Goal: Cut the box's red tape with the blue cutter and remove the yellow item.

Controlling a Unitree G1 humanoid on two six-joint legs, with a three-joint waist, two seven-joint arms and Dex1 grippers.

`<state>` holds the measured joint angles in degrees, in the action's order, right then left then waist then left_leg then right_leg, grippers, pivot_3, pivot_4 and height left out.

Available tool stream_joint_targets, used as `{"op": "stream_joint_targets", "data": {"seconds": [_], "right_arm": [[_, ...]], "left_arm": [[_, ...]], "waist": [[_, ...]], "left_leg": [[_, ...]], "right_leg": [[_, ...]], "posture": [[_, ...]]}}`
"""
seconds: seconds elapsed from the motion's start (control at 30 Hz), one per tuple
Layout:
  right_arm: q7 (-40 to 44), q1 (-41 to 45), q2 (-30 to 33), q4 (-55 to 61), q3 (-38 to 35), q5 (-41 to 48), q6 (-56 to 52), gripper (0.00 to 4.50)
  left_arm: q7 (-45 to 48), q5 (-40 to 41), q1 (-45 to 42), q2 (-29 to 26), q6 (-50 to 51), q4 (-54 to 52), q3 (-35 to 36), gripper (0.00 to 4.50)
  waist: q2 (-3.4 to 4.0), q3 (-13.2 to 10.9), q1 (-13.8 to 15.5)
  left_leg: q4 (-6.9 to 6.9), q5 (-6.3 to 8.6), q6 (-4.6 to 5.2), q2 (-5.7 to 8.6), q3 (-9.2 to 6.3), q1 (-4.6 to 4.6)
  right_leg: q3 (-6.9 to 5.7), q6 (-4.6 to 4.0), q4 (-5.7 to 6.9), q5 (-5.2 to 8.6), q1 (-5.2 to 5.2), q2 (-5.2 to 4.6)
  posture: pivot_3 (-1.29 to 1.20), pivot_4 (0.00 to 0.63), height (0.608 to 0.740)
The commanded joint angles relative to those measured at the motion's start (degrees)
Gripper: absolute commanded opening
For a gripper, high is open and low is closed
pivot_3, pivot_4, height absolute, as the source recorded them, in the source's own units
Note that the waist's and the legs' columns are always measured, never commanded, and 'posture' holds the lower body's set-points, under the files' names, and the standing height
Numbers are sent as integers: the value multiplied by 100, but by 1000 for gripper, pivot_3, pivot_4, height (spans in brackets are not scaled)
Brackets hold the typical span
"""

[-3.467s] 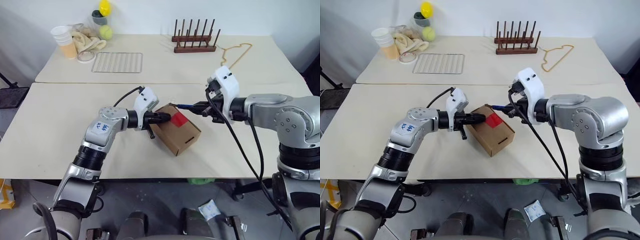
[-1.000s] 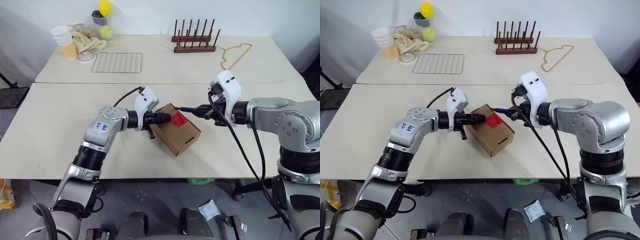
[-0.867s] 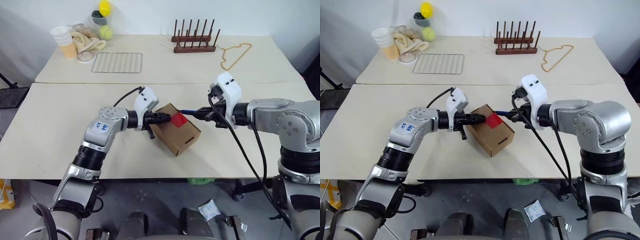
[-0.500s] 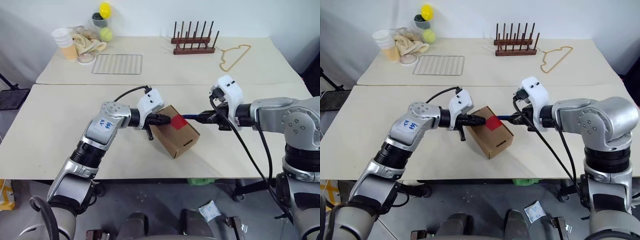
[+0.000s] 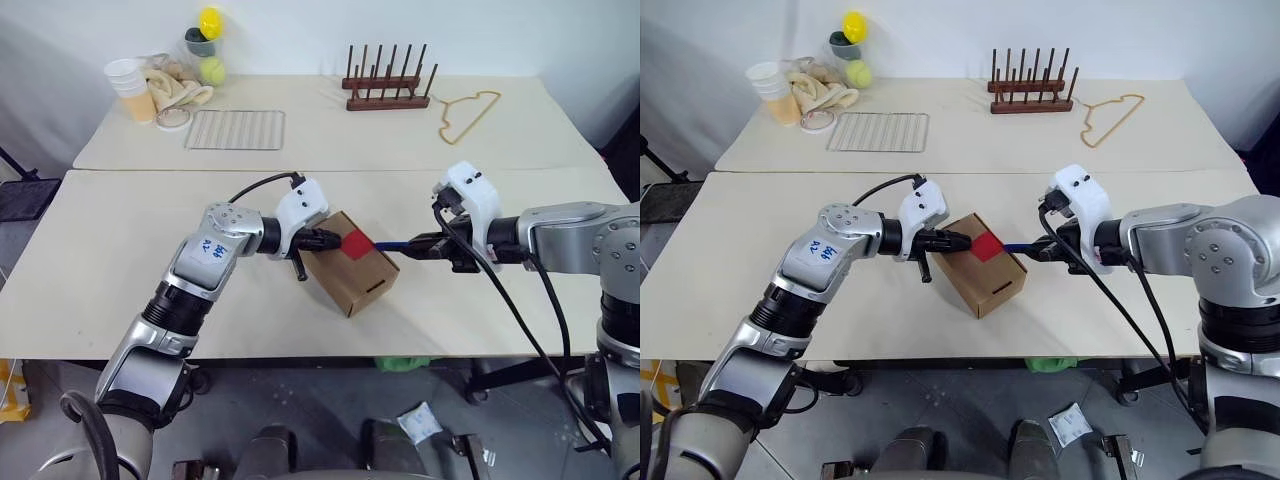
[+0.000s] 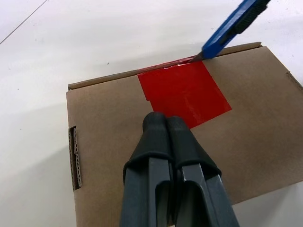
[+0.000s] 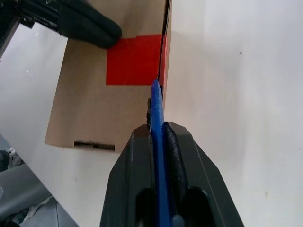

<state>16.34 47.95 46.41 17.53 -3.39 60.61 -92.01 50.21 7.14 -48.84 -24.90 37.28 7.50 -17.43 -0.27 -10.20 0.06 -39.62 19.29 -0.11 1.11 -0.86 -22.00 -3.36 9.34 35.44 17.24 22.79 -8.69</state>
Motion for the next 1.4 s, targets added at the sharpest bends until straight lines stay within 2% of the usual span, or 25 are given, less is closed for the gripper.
{"op": "stream_joint_targets", "data": {"seconds": [0.03,0.17,0.33,0.43,0.53,0.67,0.83,0.97,1.03,1.1,1.13,1.2,1.33,1.4], "right_arm": [[-226,-113,160,141,-74,779,-49,77],[-465,-291,585,221,-294,1473,-49,77],[-641,-254,780,208,-674,2009,-49,77],[-358,-159,1226,48,-1102,2174,-17,77],[-22,-325,1619,-10,-1383,1956,187,77],[519,-697,1917,-283,-1749,1108,1037,77],[1288,-1550,1871,-408,-2026,245,2110,77],[1918,-3045,1289,-1005,-1866,-1461,4443,77],[1977,-3357,897,-1564,-1671,-2279,5700,77],[1972,-3617,724,-2324,-1299,-3418,7345,77],[2179,-3652,575,-2689,-1247,-3720,8199,77],[2352,-3568,245,-3295,-1365,-3805,8987,77],[2524,-3475,58,-4047,-1390,-4010,9436,77],[2761,-3462,14,-4123,-1423,-3914,9465,799]], "left_arm": [[64,-247,326,12,296,349,-446,0],[56,-249,324,4,273,352,-412,0],[52,-158,302,67,66,398,-247,0],[109,133,179,298,-421,502,173,0],[242,303,62,371,-709,610,465,0],[676,441,-55,205,-1413,810,714,0],[1278,873,-83,25,-1857,852,1129,0],[2041,1221,41,-519,-2239,874,1510,0],[2091,1297,102,-675,-2242,905,1664,0],[2087,1413,280,-803,-2171,763,1857,0],[2083,1479,400,-864,-2125,670,1954,0],[2052,1566,732,-1019,-2032,457,2113,0],[1914,1643,1465,-1333,-1859,-21,2322,0],[1759,1670,1751,-1400,-1775,-208,2414,0]], "waist": [[0,0,4],[0,0,14],[0,0,18],[0,0,75],[-6,-3,151],[-8,-5,144],[-8,-6,137],[-22,-13,130],[-17,-15,124],[-10,-12,126],[-6,-13,127],[-5,-14,98],[-2,-15,-24],[-2,-15,-28]], "left_leg": [[0,0,0,0,-1,0],[0,0,1,0,-3,1],[0,1,2,-3,-3,2],[0,2,3,-1,-3,-1],[-5,3,6,-1,-3,-13],[-9,6,12,0,3,-23],[-3,6,11,-2,6,-29],[1,6,11,-2,8,-29],[1,6,11,0,12,-26],[-4,6,12,2,20,-25],[-6,6,12,3,20,-23],[-5,5,12,2,21,-20],[0,4,10,-4,15,-17],[1,4,9,-5,10,-17]], "right_leg": [[-1,0,-2,0,-1,0],[-4,0,-11,0,-9,0],[-7,0,-34,0,-21,1],[-7,0,-42,0,-21,0],[-12,0,-55,0,-19,1],[-15,1,-66,-1,-18,1],[-16,1,-64,-1,-7,2],[-20,4,-62,-2,-7,2],[-18,7,-63,-3,-7,1],[-13,9,-63,-5,-7,0],[-12,9,-58,-5,-7,-1],[-11,9,-59,-5,-7,-1],[-13,9,-55,-5,-8,0],[-15,9,-56,-4,-8,1]], "posture": [[0,150,740],[0,150,740],[0,150,740],[0,150,740],[0,150,740],[0,150,740],[0,150,740],[0,150,740],[0,150,740],[0,150,740],[0,150,740],[0,150,740],[0,150,740],[0,150,740]]}}
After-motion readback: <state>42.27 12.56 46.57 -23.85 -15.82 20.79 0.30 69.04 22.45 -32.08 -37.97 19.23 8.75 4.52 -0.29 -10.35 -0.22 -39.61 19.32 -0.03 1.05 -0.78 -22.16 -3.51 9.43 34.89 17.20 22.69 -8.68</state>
